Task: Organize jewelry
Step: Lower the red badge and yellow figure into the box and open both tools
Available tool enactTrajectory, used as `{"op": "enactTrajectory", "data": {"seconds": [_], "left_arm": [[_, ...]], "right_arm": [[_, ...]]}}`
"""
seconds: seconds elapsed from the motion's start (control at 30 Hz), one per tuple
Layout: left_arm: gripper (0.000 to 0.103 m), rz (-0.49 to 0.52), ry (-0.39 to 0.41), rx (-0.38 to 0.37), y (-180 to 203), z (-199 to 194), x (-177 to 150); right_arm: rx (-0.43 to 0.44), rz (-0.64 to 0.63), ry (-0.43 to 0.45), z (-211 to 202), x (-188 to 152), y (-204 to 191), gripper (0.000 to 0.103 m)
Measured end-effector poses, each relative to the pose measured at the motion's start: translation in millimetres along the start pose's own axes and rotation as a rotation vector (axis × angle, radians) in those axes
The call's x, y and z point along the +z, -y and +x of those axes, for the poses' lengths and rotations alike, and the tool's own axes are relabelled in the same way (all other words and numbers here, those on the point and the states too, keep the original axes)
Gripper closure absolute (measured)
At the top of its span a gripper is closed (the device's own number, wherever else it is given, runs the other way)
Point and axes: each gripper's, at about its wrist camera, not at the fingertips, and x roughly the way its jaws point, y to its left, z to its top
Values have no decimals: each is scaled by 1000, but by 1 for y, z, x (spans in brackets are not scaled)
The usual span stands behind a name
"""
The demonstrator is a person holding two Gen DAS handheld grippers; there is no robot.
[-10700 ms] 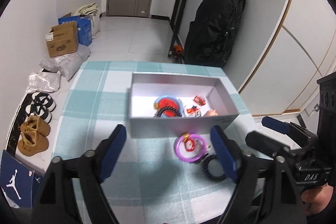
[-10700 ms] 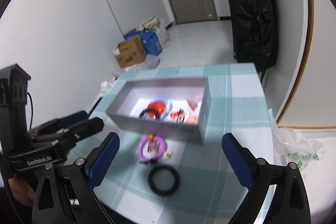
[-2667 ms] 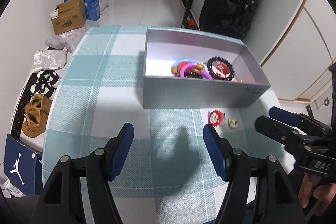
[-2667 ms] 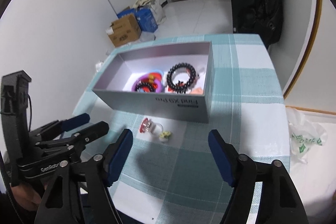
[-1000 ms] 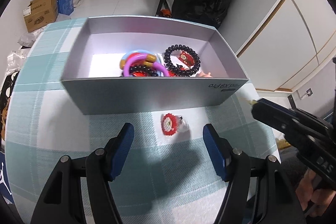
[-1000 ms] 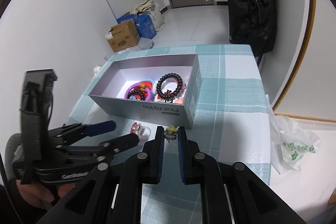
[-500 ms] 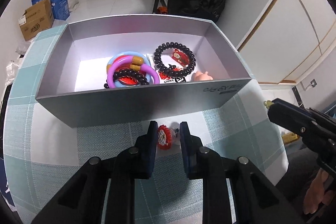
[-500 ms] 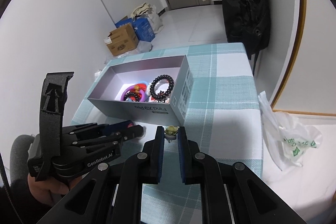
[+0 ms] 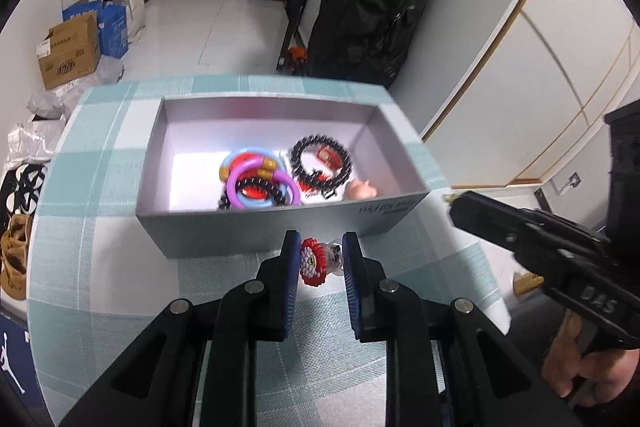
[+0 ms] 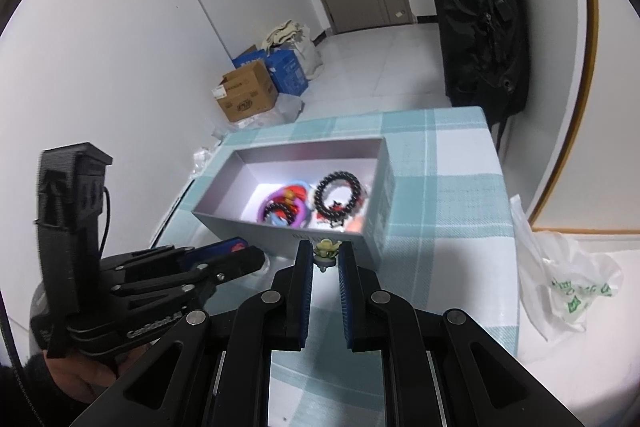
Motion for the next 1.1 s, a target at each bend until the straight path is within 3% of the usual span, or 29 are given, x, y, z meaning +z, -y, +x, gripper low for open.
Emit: {"op": "enactTrajectory", "data": {"seconds": [0.3, 0.57, 1.1], "left_arm": [[87, -28, 42, -63, -10, -8, 13], [87, -120, 83, -134, -28, -15, 26], [87, -188, 76, -146, -49, 1, 54]], "right_arm": [[34, -16, 22, 8, 15, -16, 91], [71, 2, 38, 13, 29, -19, 91], [99, 47, 20, 39, 53, -12, 91]]}}
